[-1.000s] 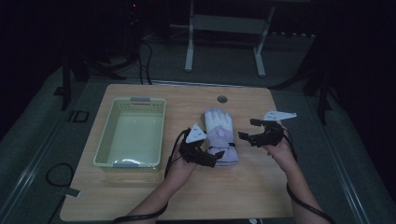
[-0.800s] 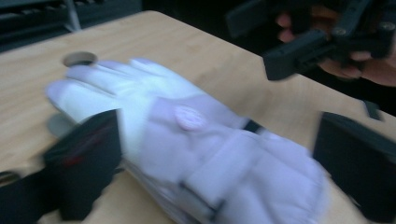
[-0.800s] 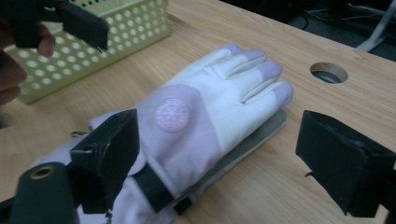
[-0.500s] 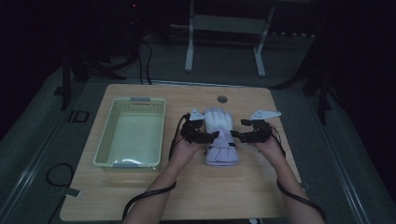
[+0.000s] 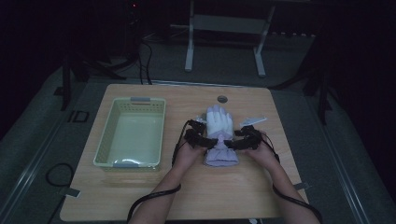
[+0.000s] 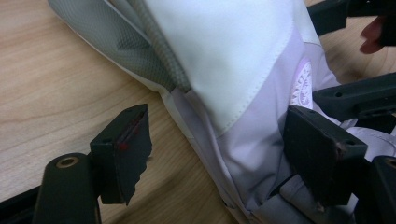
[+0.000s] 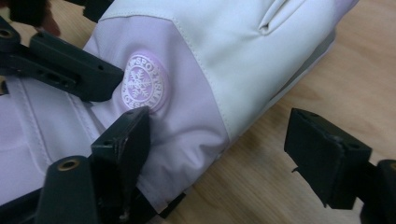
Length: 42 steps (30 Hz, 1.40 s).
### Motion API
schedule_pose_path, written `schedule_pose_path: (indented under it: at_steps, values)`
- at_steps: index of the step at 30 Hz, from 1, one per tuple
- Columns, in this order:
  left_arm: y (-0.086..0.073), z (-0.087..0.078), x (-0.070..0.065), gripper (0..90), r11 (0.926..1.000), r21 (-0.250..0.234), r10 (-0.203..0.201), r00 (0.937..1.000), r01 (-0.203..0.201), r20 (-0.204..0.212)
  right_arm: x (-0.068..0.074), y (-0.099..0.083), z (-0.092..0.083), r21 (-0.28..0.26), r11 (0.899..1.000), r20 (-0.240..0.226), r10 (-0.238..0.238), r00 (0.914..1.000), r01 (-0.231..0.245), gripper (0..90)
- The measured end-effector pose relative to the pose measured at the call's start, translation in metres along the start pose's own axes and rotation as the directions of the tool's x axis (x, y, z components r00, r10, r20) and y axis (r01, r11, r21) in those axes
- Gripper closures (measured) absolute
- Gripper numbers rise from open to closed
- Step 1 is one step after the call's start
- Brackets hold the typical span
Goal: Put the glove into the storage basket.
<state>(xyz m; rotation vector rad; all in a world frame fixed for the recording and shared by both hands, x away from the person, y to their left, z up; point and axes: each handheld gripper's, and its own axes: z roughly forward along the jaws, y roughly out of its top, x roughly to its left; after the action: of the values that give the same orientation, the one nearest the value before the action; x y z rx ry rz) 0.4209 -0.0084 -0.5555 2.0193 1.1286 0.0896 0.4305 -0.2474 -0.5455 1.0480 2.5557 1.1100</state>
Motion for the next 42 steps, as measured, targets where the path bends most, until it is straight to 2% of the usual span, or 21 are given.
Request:
schedule_pose_path:
  at_steps: [1,2,4,5,6,7,9,11,12,14,21,24,28,34,42]
  values:
    - [0.0,0.001,0.002,25.1,0.9999,0.007,-0.013,0.9998,0.013,0.014,-0.002,-0.001,0.002,0.007,1.0,-0.015,0.016,0.9998,-0.016,24.2]
    - [0.0,0.002,0.003,26.9,0.9998,0.008,-0.021,0.9992,0.02,0.034,-0.005,-0.001,0.003,0.02,0.998,-0.042,0.056,0.9976,-0.055,27.5]
    - [-0.001,0.004,0.007,32.6,0.9989,0.014,-0.045,0.9962,0.044,0.075,-0.009,-0.002,0.005,0.039,0.995,-0.098,0.1,0.9901,-0.097,33.8]
    - [-0.001,0.004,0.009,33.3,0.9988,0.018,-0.047,0.9944,0.045,0.095,-0.01,-0.002,0.006,0.044,0.993,-0.116,0.112,0.9869,-0.107,39.8]
    - [-0.001,0.004,0.009,38.9,0.999,0.02,-0.042,0.992,0.04,0.119,-0.011,-0.002,0.006,0.044,0.992,-0.152,0.12,0.981,-0.115,47.8]
    - [0.0,0.004,0.01,42.0,0.999,0.028,-0.038,0.9915,0.035,0.124,-0.011,-0.002,0.006,0.048,0.992,-0.162,0.125,0.9788,-0.119,50.9]
    - [0.002,0.003,0.008,49.7,0.9992,0.035,-0.025,0.9893,0.02,0.144,-0.007,0.0,0.005,0.051,0.993,-0.158,0.109,0.9814,-0.102,59.9]
    - [0.005,0.001,0.005,57.8,0.9991,0.042,-0.006,0.9899,0.0,0.141,0.0,0.002,0.003,0.051,0.996,-0.111,0.072,0.9912,-0.067,68.1]
    - [0.006,0.001,0.003,61.6,0.999,0.041,0.013,0.9909,-0.019,0.134,0.004,0.004,0.002,0.056,0.997,-0.087,0.058,0.9945,-0.053,71.3]
    - [0.007,-0.002,0.001,66.1,0.9987,0.043,0.022,0.9914,-0.028,0.129,0.01,0.006,0.0,0.05,0.998,-0.039,0.04,0.9984,-0.038,79.0]
    - [0.015,-0.015,-0.009,73.2,0.9988,0.03,0.034,0.9912,-0.038,0.128,0.015,0.009,-0.01,-0.002,0.999,-0.021,0.054,0.9983,-0.054,81.8]
    - [0.023,-0.027,-0.013,73.6,0.9983,0.008,0.057,0.9904,-0.058,0.126,0.019,0.015,-0.02,-0.038,0.999,-0.004,0.035,0.9994,-0.035,81.9]
    - [0.035,-0.045,-0.018,73.8,0.9965,-0.006,0.083,0.9885,-0.083,0.127,0.026,0.026,-0.035,-0.083,0.996,0.01,0.025,0.9996,-0.024,81.9]
    - [0.049,-0.076,-0.022,73.8,0.9924,-0.014,0.123,0.986,-0.122,0.113,0.039,0.044,-0.052,-0.129,0.992,0.0,0.006,1.0,-0.006,81.8]
    - [0.058,-0.116,-0.013,73.8,0.9914,-0.021,0.131,0.9867,-0.13,0.096,0.063,0.074,-0.059,-0.161,0.987,0.001,-0.009,1.0,0.009,81.9]
